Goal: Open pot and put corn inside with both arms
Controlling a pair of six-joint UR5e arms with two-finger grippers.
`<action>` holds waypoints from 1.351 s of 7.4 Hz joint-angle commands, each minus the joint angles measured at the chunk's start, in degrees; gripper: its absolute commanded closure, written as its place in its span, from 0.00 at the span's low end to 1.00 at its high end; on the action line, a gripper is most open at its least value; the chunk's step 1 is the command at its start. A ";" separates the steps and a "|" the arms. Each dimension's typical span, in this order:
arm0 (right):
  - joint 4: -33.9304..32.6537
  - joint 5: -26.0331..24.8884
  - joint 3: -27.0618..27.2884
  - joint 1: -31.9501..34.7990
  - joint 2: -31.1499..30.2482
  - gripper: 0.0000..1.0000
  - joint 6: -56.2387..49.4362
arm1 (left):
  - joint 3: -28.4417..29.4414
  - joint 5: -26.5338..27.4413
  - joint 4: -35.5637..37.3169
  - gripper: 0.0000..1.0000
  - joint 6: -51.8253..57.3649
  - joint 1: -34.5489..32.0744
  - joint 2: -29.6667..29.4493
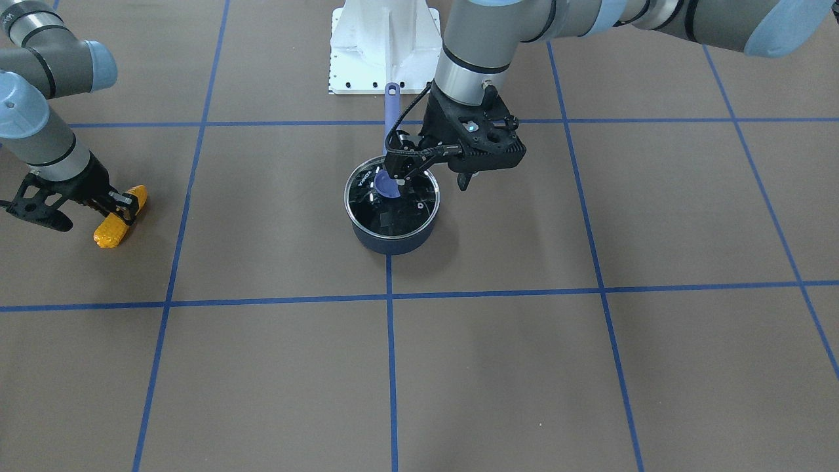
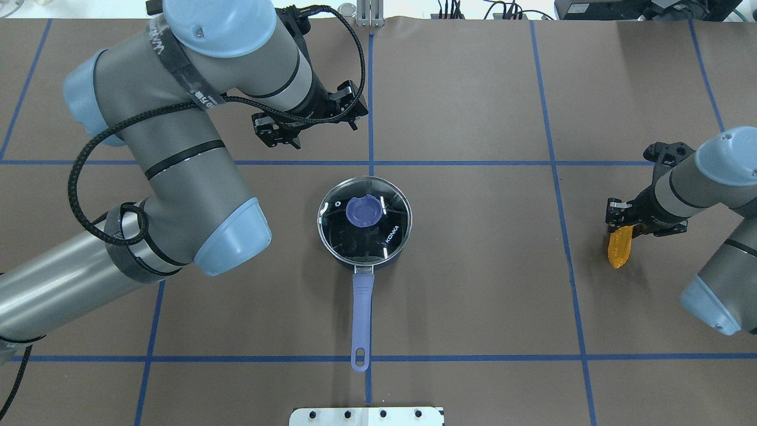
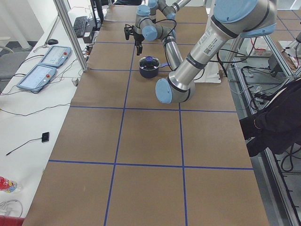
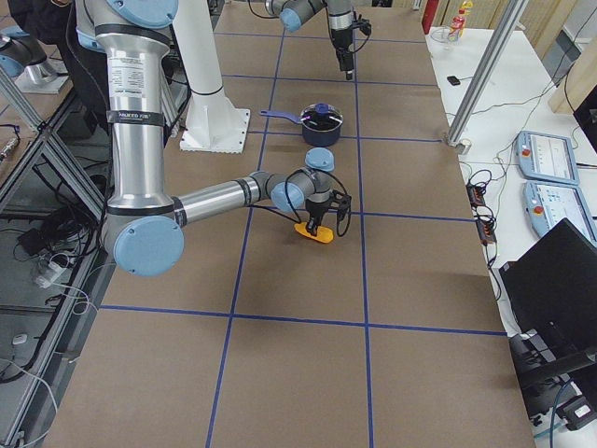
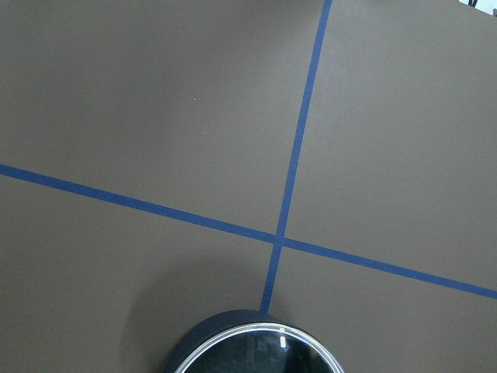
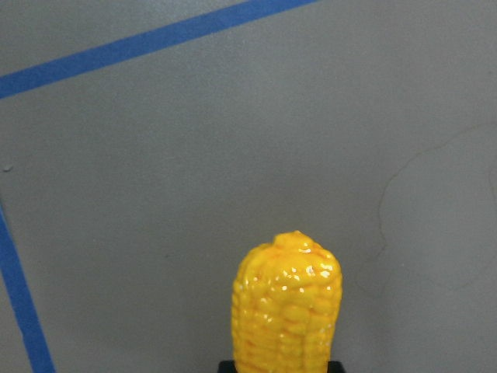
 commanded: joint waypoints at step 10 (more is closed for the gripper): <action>-0.97 7.20 -0.60 10.03 5.65 0.72 -1.25 | 9.22 6.44 -0.03 0.02 0.63 9.28 -3.63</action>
